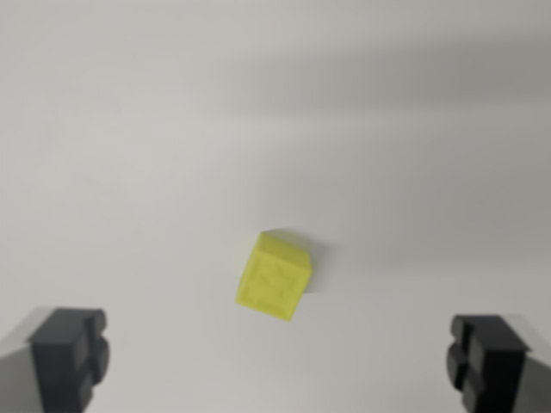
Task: Pick yellow cube
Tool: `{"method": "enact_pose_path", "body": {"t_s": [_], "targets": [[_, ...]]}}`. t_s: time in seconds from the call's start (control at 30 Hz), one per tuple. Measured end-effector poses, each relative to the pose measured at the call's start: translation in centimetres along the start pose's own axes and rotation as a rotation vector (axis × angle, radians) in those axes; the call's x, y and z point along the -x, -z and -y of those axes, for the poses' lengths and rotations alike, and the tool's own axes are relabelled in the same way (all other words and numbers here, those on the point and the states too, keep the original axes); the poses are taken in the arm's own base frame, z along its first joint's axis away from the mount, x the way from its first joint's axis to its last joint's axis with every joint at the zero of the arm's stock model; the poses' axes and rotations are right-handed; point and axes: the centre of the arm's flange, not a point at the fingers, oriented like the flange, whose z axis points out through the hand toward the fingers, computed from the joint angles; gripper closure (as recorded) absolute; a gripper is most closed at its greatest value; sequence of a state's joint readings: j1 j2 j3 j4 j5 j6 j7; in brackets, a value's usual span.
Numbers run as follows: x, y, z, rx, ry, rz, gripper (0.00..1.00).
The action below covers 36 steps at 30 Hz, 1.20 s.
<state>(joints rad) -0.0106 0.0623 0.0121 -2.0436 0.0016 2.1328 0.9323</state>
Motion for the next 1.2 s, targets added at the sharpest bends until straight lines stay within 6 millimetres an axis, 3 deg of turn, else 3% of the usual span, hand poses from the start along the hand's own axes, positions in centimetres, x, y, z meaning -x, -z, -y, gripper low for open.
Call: {"method": "enact_pose_path", "body": {"t_s": [1.2], "targets": [[3.2, -8.9, -2.8, 0.009, -0.123, 0.004, 0.00]]}}
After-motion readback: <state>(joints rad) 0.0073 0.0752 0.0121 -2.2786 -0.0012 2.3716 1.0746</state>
